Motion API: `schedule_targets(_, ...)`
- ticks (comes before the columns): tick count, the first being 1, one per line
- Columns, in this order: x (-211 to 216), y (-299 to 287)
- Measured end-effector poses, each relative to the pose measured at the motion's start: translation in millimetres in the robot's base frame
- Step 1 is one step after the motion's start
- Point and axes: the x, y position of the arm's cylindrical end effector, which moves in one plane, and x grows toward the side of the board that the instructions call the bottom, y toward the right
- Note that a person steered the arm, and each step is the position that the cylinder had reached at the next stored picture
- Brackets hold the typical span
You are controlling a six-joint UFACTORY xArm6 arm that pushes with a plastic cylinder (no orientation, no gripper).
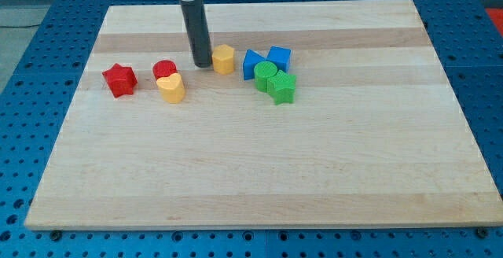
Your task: Push the red blocks into the yellow hexagon
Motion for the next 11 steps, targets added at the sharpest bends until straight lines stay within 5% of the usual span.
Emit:
schedule_targets(3,0,2)
schedule_targets(6,13,-177)
schedule_targets(7,47,-178)
schedule_targets(11,39,-32)
